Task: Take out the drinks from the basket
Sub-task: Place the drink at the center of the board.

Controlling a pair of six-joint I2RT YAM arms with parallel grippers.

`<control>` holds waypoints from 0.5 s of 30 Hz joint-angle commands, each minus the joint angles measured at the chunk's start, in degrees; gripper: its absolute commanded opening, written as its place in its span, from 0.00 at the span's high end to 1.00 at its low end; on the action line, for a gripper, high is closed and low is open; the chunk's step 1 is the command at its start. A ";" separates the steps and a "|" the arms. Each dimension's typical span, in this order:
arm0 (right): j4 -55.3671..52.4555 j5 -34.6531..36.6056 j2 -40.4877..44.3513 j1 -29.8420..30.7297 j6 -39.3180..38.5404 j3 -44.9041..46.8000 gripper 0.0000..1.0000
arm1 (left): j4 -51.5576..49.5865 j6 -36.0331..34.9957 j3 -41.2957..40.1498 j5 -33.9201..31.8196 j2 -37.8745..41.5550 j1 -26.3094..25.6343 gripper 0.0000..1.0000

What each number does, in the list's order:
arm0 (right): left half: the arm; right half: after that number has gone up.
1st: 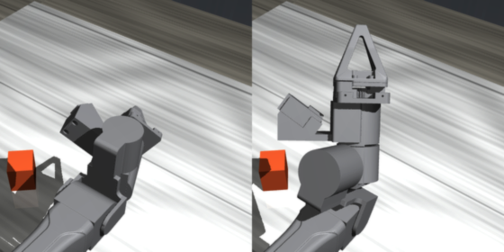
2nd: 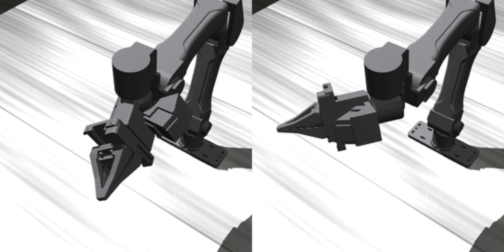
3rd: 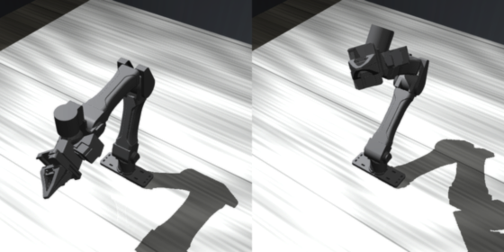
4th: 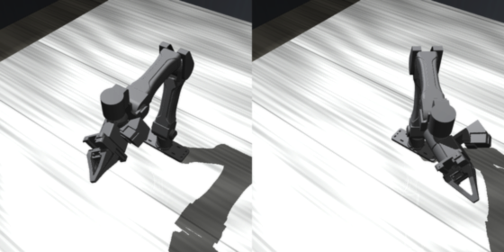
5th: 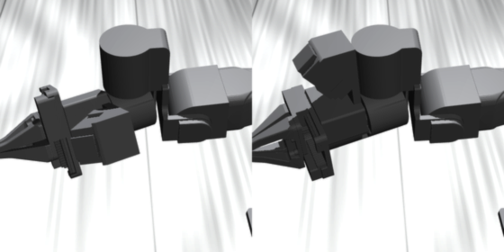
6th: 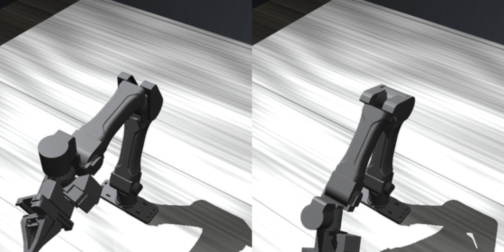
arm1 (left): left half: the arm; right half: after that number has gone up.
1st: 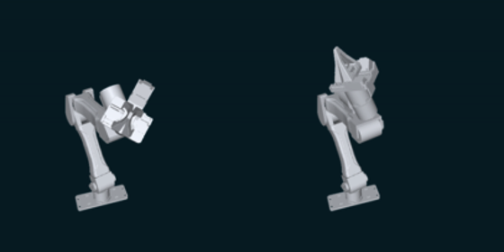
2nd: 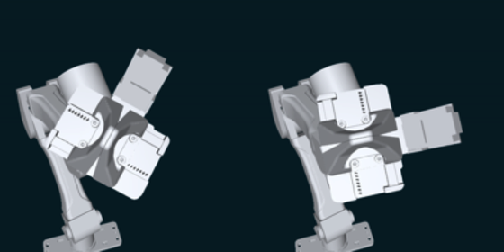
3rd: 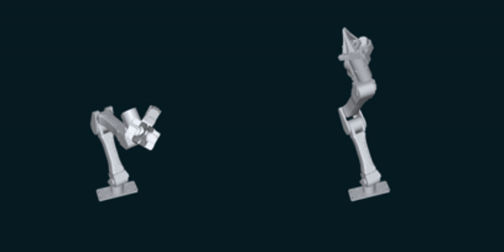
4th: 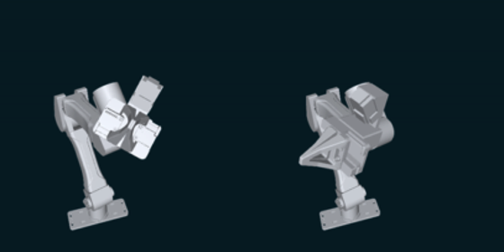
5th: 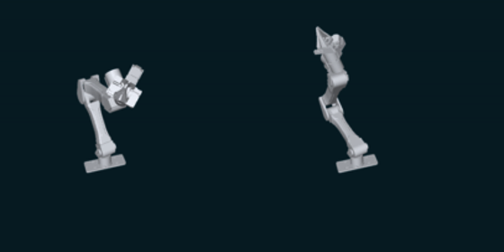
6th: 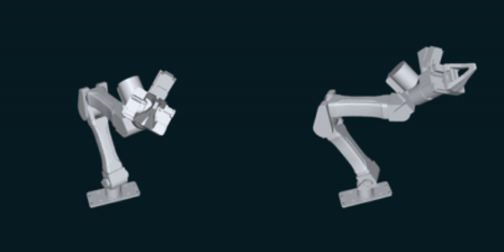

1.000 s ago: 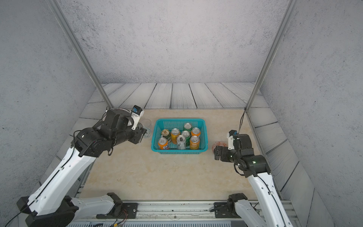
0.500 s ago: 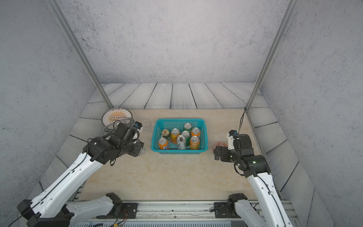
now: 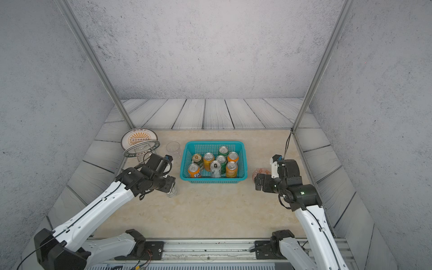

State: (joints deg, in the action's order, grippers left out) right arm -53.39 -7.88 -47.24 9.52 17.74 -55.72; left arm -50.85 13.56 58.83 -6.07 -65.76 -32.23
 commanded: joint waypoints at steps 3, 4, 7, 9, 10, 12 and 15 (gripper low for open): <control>-1.05 0.86 0.40 -0.26 -0.51 -0.70 0.01 | 6.08 1.29 -1.22 1.10 -0.21 0.54 0.63; -1.10 0.85 0.40 -0.16 -0.55 -0.70 0.01 | 6.64 1.29 -1.51 1.23 -0.44 0.59 0.63; -1.13 0.91 0.40 -0.15 -0.60 -0.76 0.01 | 7.24 1.38 -2.14 1.60 -1.10 0.75 0.63; -1.05 0.85 0.40 -0.20 -0.60 -0.70 0.01 | 7.56 1.34 -2.40 2.06 -1.69 0.93 0.62; -1.06 0.85 0.34 -0.21 -0.62 -0.79 0.01 | 7.76 1.34 -2.48 2.28 -2.04 1.02 0.61; -1.01 0.85 0.20 -0.22 -0.70 -0.79 0.01 | 7.83 1.90 -2.64 2.22 -2.82 1.10 0.61; -0.91 0.85 0.05 -0.27 -0.78 -0.88 0.01 | 8.46 2.08 -3.15 2.20 -3.80 1.08 0.60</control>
State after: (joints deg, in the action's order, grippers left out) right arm -53.39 -7.86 -47.29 9.52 17.72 -55.72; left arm -45.50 14.87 55.86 -4.01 -69.43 -31.55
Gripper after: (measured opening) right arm 0.992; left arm 0.626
